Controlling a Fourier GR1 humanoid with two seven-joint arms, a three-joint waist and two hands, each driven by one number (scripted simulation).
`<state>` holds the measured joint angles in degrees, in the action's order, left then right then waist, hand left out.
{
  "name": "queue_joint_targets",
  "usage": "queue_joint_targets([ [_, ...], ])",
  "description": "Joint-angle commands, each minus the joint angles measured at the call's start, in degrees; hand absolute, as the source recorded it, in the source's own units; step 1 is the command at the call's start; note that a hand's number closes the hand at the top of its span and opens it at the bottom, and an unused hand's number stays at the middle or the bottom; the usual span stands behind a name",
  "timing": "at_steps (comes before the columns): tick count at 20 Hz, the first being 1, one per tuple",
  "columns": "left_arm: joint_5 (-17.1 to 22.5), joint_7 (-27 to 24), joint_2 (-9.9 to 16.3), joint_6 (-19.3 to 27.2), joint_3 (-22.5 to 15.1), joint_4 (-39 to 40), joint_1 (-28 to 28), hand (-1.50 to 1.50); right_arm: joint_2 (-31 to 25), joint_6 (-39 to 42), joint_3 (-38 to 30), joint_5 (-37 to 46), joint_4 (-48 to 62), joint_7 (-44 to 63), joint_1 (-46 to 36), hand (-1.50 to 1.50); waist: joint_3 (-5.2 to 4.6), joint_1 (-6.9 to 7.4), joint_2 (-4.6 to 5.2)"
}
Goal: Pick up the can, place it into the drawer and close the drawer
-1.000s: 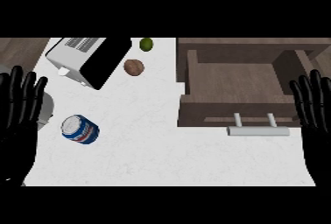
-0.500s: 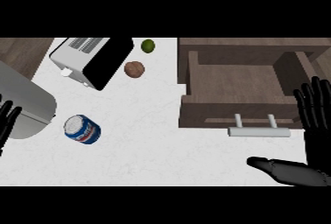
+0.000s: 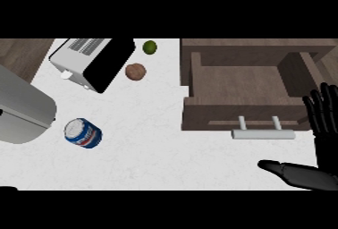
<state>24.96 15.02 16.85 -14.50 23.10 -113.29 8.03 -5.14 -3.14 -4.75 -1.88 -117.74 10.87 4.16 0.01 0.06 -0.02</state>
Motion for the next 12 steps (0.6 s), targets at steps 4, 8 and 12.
queue_joint_targets([
  [4, -0.31, 5.85, -1.73, 0.17, -0.32, -4.58, 1.13, -1.5, 0.84, 1.5, -0.67, 0.06, 0.57, -3.27, 2.25, -1.5, 0.0, 0.05, -0.04],
  [8, -9.15, 1.71, -4.42, 1.83, -6.57, 4.23, -4.79, -1.5, 0.61, 2.03, -1.59, -0.81, -2.1, -2.15, 3.31, -1.5, -0.01, -0.25, 0.0],
  [12, -13.53, -2.36, -7.99, 1.64, -8.09, 5.16, -0.6, -1.5, 0.08, 2.52, -2.91, -1.45, -2.84, -1.1, 3.36, -1.5, -0.01, -0.13, -0.02],
])
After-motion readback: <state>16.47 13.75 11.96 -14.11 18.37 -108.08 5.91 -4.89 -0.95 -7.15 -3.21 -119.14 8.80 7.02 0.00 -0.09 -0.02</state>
